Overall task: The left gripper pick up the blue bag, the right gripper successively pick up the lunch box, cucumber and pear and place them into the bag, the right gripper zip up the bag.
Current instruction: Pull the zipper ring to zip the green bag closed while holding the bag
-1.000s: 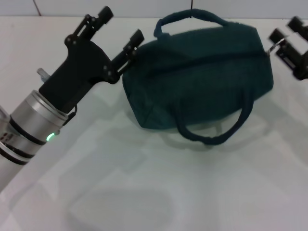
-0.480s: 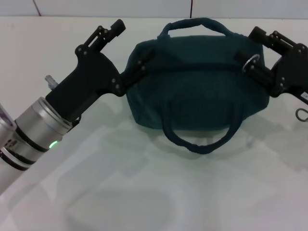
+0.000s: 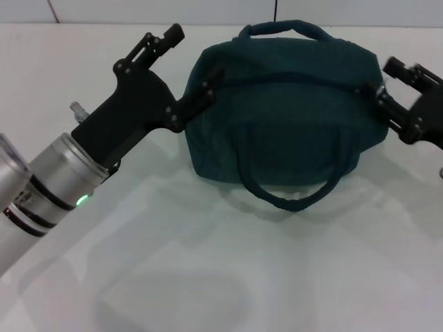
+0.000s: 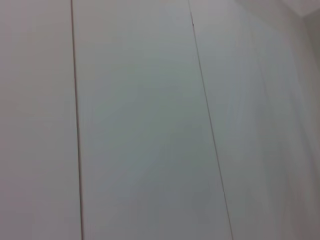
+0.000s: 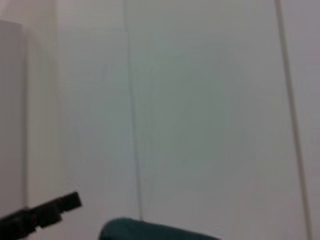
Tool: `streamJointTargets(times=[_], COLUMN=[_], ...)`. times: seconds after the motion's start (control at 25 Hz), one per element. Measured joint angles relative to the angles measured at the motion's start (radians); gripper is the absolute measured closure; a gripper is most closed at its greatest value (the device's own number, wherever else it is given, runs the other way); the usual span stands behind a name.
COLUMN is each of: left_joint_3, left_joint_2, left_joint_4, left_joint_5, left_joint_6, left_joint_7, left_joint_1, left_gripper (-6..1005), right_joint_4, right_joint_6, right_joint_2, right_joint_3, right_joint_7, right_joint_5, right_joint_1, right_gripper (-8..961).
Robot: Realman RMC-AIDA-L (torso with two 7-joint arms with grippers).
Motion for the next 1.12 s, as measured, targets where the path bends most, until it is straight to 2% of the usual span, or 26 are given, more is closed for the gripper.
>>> streamJointTargets(times=[0.36,0.64,0.88,1.08,1.12], left_joint_3=[0.003,0.022,0.027,0.027,0.027], left_joint_2=[-0.003,-0.004,-0.005,-0.006,-0.006], left_joint_4=[-0.001,0.001,0.009,0.010,0.010], left_joint_5=[-0.002,0.010,0.008,0.008,0.008], left_joint_6=[-0.030,-0.048,-0.099,-0.111,-0.113], left_joint_7=[0.000,-0.013,-0.040,-0.048,-0.050], left_joint_1=[-0.028,-0.062,-0.077,-0.086,-0.089], left_gripper=[242,244,246,402,402], right_joint_4=[0.015,0.037,0.080,0.096,0.096], right_joint_6=[0.003,0.009,0.024,0.073,0.082], right_joint_2=[-0.004,-0.003,-0.001,0.000,0.000], right_joint_3=[0.085,0.119,0.201,0.237,0.237], right_joint_7=[0.000,-0.005,-0.001,0.027,0.034], right_joint_5=[0.000,0.000,0.000,0.031,0.039], right_joint_1=[-0.069,-0.071,-0.062,-0.057,-0.056], right_gripper=[393,393,394,394,394])
